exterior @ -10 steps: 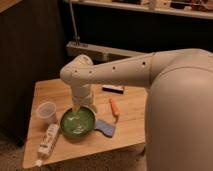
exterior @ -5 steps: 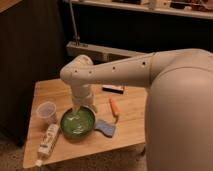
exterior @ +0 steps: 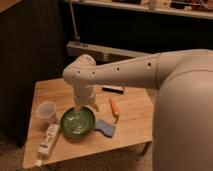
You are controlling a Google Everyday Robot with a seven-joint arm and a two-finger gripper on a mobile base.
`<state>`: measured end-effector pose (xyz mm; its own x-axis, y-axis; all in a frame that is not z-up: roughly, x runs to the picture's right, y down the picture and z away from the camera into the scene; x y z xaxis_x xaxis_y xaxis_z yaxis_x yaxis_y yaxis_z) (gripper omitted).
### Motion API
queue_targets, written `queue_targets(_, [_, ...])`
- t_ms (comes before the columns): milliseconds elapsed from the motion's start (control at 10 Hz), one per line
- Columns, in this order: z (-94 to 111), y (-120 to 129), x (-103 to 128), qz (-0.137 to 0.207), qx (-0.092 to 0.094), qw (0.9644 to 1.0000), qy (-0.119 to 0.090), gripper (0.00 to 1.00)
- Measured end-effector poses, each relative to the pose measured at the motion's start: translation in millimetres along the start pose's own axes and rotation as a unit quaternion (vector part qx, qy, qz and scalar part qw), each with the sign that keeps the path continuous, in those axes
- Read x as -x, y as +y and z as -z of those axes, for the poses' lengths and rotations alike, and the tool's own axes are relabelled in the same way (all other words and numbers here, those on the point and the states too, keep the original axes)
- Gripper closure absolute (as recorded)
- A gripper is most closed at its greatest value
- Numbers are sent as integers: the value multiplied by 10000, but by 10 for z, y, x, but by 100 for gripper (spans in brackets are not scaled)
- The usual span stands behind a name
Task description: Place the pepper in the ceramic bowl
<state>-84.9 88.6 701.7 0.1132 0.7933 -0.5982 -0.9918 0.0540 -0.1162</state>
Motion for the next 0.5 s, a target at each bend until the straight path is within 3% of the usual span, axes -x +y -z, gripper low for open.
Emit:
queue_targets(200, [127,-490,236,268,284,9983,-432,35])
queue_targets(500, [256,-1210,633,671,450,9941,-724,35])
